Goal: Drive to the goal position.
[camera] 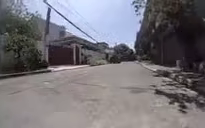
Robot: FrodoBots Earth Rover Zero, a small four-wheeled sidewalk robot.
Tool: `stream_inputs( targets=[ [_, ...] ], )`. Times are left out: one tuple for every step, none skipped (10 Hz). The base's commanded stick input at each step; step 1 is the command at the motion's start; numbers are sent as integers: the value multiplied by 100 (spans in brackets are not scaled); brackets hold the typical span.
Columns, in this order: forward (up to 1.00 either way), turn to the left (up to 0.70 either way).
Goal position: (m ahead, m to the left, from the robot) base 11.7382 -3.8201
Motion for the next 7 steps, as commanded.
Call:
stream_inputs(
  targets=[
    [100,-29],
    [100,-29],
    [100,-29],
    [100,-29],
    [100,-29],
    [100,11],
    [100,11]
  ],
)
